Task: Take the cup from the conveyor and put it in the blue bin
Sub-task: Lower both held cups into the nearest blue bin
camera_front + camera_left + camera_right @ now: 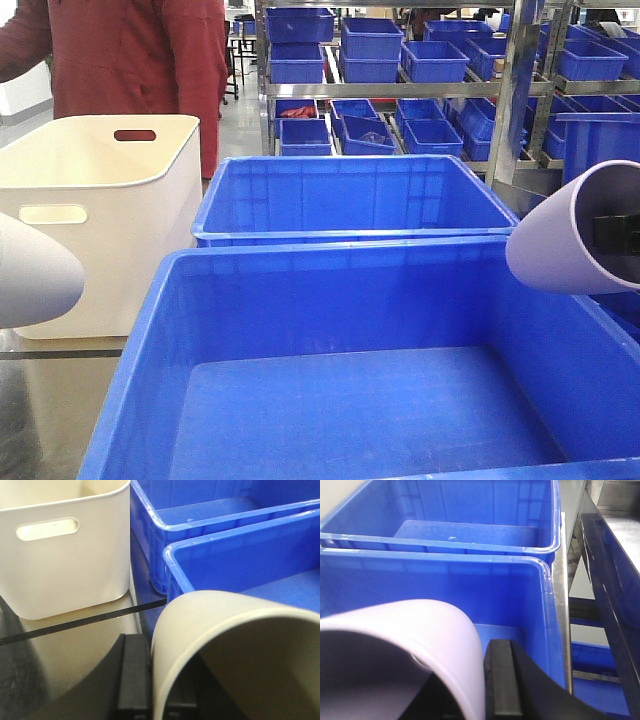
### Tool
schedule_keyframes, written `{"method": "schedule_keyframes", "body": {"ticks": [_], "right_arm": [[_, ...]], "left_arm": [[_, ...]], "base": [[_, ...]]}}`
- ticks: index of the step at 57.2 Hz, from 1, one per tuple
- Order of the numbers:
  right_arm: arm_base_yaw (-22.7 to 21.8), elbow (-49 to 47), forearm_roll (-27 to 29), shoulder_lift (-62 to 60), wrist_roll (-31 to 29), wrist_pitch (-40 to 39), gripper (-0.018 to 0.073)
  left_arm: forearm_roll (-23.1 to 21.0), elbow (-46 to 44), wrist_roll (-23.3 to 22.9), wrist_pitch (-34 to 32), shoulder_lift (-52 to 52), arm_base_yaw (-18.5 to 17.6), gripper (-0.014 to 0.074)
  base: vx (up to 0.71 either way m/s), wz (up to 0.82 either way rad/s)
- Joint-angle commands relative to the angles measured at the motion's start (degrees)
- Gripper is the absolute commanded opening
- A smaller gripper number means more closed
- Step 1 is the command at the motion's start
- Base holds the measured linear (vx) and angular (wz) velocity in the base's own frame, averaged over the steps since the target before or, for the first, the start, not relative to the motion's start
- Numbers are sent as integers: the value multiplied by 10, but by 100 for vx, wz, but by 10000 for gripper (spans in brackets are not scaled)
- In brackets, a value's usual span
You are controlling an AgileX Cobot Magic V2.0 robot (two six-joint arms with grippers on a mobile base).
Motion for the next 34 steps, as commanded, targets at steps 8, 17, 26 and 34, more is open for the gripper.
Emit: {"method": "schedule_keyframes", "body": {"ticks": [8,17,26,34], "right_arm": [[0,-16,6,-9,-2,-47,-10],[0,-16,5,-9,-2,-47,-10],[0,-16,5,-9,-2,-47,-10],[0,-16,19,-9,-1,-48,-10]], "left_arm": [[-16,-15,-1,-48,-8,-4,-4],[-16,-15,-1,-48,-9,-4,-4],[-16,-15,-1,-48,-9,-4,-4],[-17,-15,-4,-48,-8,-4,-4]], "base": [[0,0],[0,0],[0,0],[0,0]]}}
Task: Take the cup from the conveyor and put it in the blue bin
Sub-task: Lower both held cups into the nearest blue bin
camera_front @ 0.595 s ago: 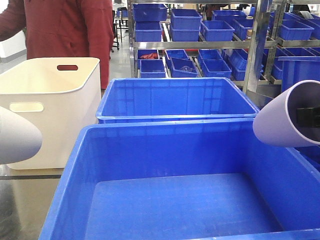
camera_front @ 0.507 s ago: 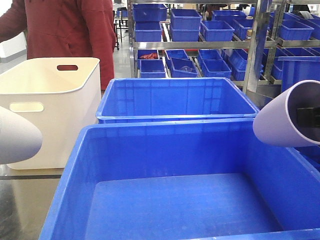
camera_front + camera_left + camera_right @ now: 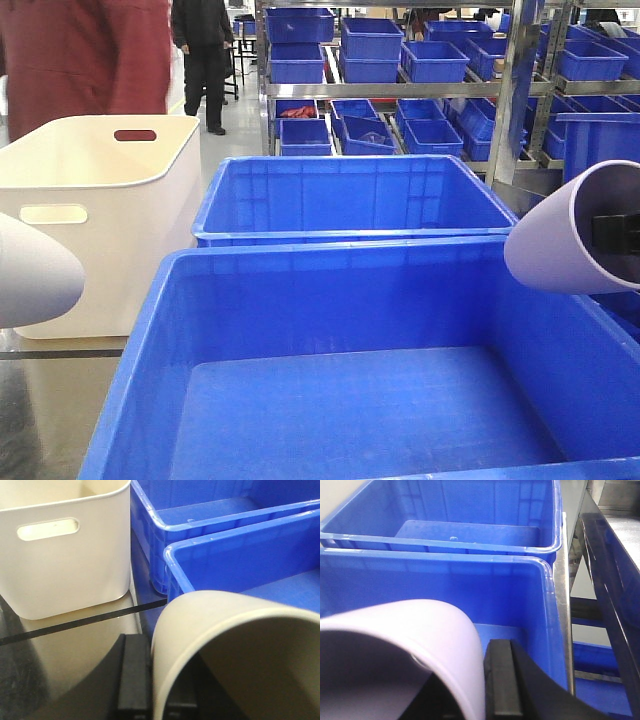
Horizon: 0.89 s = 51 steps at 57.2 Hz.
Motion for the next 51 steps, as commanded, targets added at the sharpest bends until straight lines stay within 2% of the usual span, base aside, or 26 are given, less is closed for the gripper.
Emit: {"method": "schedule_keyframes", "body": {"ticks": [1,8,13,17,22,25,29,33,41,51], "right_arm": [[0,-16,15,-9,-1,-50,-10],[0,-16,55,-3,0,-51,-10],[1,-16,109,8,-28,-47,-10],[1,-16,145,16,-71,-41,-10],[1,-16,167,25,-96,-41,-10],[1,-16,174,31,-99,-41,-10],[3,-16,179,41,-99,-38,-10],[27,-16,173,54,-99,-28,-10],[71,-16,153,85,-106,-21,-10],[75,-16,137,110,-105,-12,-4]], "left_arm": [[-19,-15,-4,-48,-8,-4,-4],[-55,-15,0,-58,-8,-4,-4],[-99,-15,61,-64,-8,-4,-4],[-163,-16,128,-64,-3,-4,-4],[-283,-17,198,-59,11,-5,-4],[-362,-17,238,-58,29,-18,-4],[-410,-17,282,-55,53,-43,-4],[-421,-17,309,-58,83,-78,-4],[-420,-17,313,-66,144,-134,-4],[-420,-17,313,-68,201,-146,7]], "base": [[0,0],[0,0],[0,0],[0,0],[0,0],[0,0],[0,0],[0,0],[0,0],[0,0]]}}
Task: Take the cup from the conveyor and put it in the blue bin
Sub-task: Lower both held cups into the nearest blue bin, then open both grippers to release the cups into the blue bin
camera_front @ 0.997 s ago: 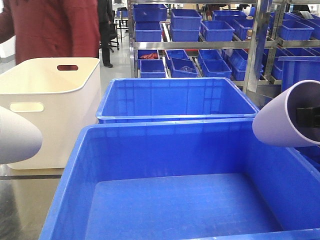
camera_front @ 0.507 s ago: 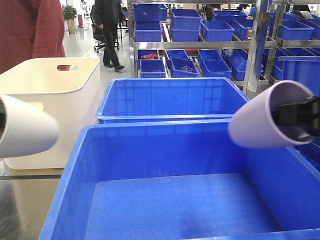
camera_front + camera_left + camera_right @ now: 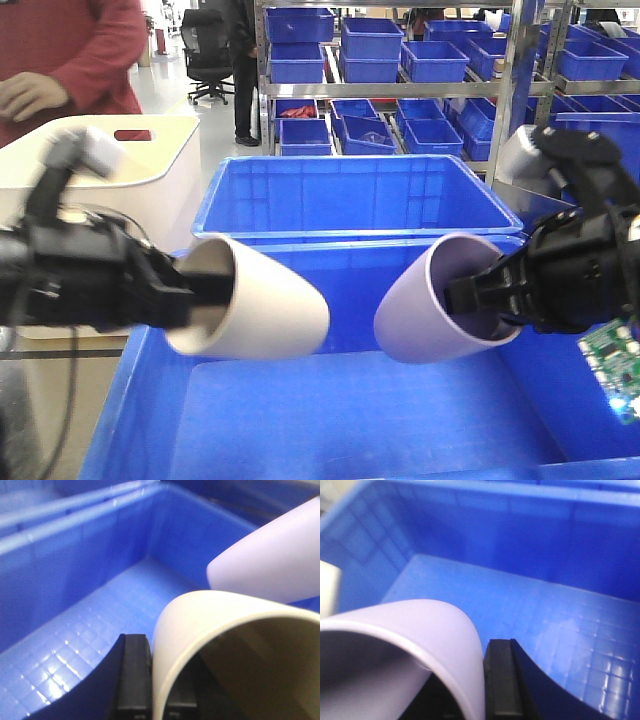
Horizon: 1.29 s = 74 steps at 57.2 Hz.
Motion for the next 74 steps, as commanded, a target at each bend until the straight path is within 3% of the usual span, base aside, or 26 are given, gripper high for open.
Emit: {"method": "schedule_keyframes", "body": {"ticks": [1,10,18,28,36,52,63,69,74], "right_arm": [[0,-16,0,-8,-6,-33,-2],[0,-16,-4,3,-5,-34,42],[0,-16,-13,13,-4,-27,129],[0,-16,-19,17,-4,-36,344],[0,-16,-19,17,-4,-40,502],[0,-16,-11,9,-4,-37,547],[0,-16,-10,2,-4,-33,546],[0,-16,-10,2,-4,-33,545],[0,-16,-10,2,-4,-33,545]], "left_arm": [[-40,-17,2,-33,4,-4,9],[-39,-17,2,-51,32,-4,50],[-36,-17,2,-58,42,-4,160],[-32,-17,2,-59,43,-4,360],[-31,-17,2,-55,43,-4,436],[-31,-17,3,-52,23,-3,336],[-29,-15,3,-56,-44,-3,139],[0,-3,-2,-62,-92,-3,-1],[22,34,-16,-74,-139,-3,-7]], "base": [[0,0],[0,0],[0,0],[0,0],[0,0],[0,0],[0,0],[0,0],[0,0]]}}
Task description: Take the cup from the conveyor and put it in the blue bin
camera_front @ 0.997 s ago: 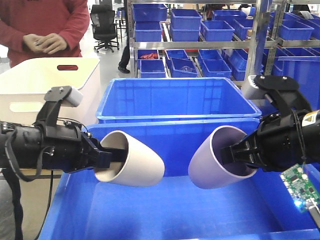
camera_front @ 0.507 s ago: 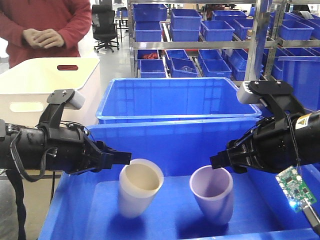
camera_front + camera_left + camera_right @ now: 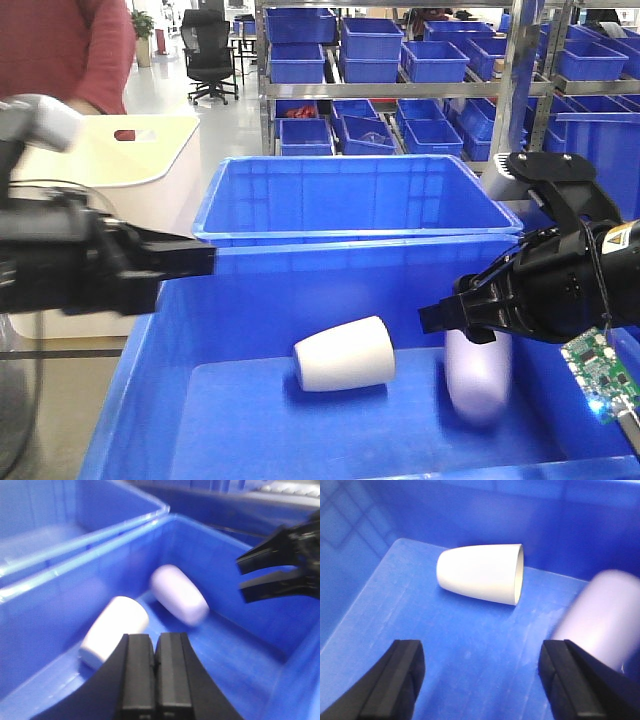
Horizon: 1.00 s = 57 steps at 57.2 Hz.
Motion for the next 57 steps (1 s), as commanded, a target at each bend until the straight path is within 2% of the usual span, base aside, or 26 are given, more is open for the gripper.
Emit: {"method": "schedule_keyframes", "body": {"ticks": [1,6,12,23,38,57], "right_arm": [[-1,-16,11,-18,-4,-34,545],[-1,-16,11,-18,-4,-34,545],[-1,-16,11,-18,-4,-34,545],[-1,-16,11,-18,-4,-34,545],[-1,-16,11,-18,-4,-34,545],[-1,-16,11,-18,-4,-34,545]], "left_arm": [[-2,22,-17,-39,-57,-4,-4],[15,85,-41,-76,-125,-4,-1],[18,180,-79,-160,-218,-4,-1],[34,292,-82,-248,-394,-4,-1],[36,372,-82,-247,-536,-4,-1],[37,373,-82,-240,-558,-4,-1]], "base": [[0,0],[0,0],[0,0],[0,0],[0,0],[0,0]]}}
